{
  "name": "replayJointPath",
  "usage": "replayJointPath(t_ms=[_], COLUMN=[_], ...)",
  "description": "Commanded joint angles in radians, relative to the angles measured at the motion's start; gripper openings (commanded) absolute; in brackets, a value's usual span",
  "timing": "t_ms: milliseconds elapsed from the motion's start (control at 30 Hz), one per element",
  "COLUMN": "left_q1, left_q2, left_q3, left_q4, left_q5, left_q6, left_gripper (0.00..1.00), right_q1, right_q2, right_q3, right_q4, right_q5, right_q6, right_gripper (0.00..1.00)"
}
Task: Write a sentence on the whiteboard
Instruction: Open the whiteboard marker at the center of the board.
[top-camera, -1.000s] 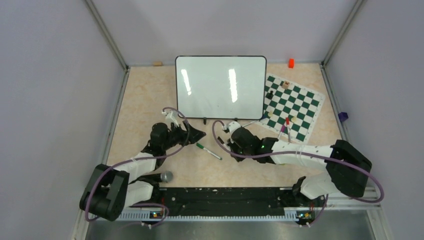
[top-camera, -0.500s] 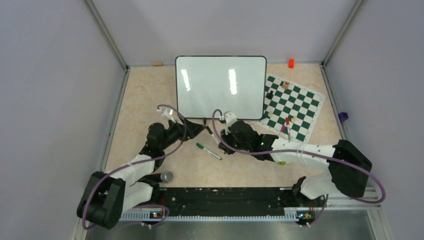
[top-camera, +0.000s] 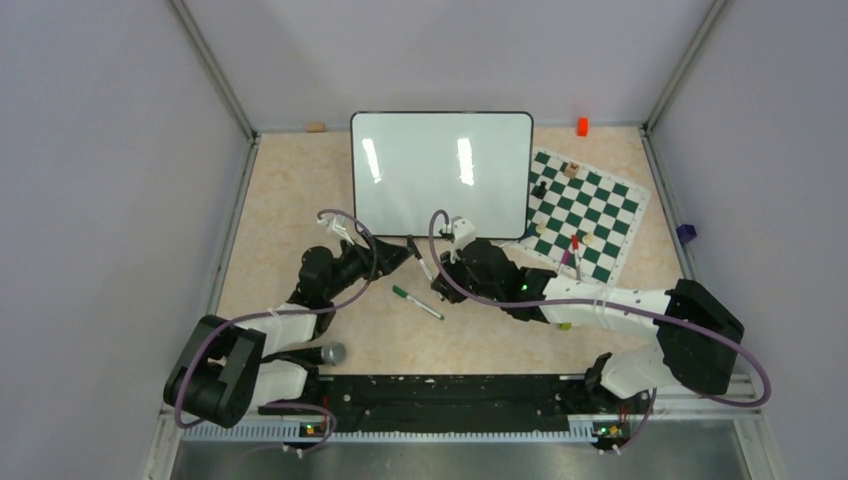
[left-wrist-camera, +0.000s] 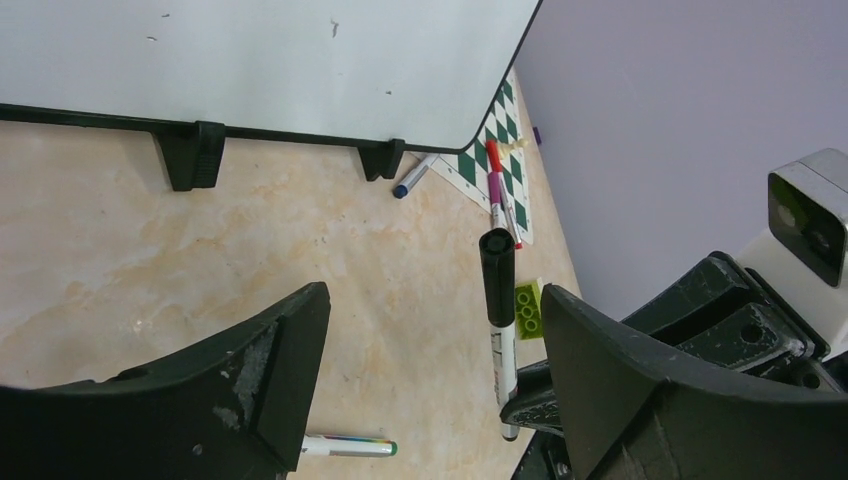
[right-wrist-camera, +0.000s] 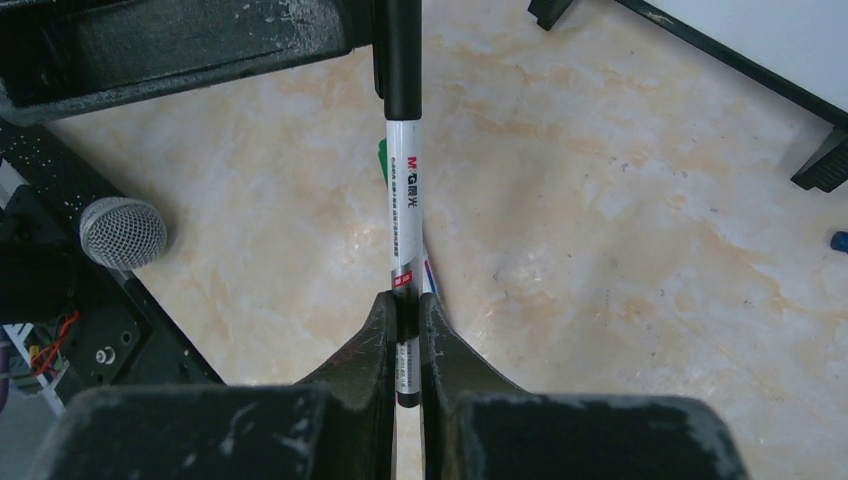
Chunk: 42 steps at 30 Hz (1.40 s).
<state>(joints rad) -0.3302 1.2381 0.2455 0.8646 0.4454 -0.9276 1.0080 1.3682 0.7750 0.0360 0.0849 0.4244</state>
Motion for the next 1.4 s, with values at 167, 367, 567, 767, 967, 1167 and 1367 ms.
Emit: replayJointPath(t_ms=[167,367,567,767,967,1167,1367], left_q1=[-0.004,-0.003,-0.003,-0.002,-0.001,0.008,0.014], left_q2=[0.027,0.056,0.035,-0.004,-0.117,-0.269,-0.38], left_q3=[0.019,0.035,0.027,0.026,0.023,0.062,0.037], left_q4=[0.082,0.113,0.125,0.093,-0.08,-0.409,-0.388], left_q5=[0.055,0.112,0.123,0.142,0.103,-0.067,-0.121], left_q6=[-0.019,-0.042,-0.058,-0.054,0.019,0.148,0.128], left_gripper=[0.8,0.66,0.61,0.22,0.04,0.0,0.0], right_q1=[0.009,0.01,0.013,0.022,0.022,0.023,0.022], right_q2=[-0.02,0.029,0.075,0.11,0.15,0.194,0.188], right_q3=[0.004,0.041,0.044,0.061,0.096,0.073,-0.052], right_q4=[0.12,0.095,0.129,0.175,0.196,0.342,0.665], right_q5=[-0.063,-0.129,-0.174,-0.201,-0.219,-0.164,-0.09], right_q6=[0.051,0.057,0.083,0.094,0.098,0.133,0.284], right_gripper=[0.0,0.0,0.0,0.0,0.0,0.58,0.62])
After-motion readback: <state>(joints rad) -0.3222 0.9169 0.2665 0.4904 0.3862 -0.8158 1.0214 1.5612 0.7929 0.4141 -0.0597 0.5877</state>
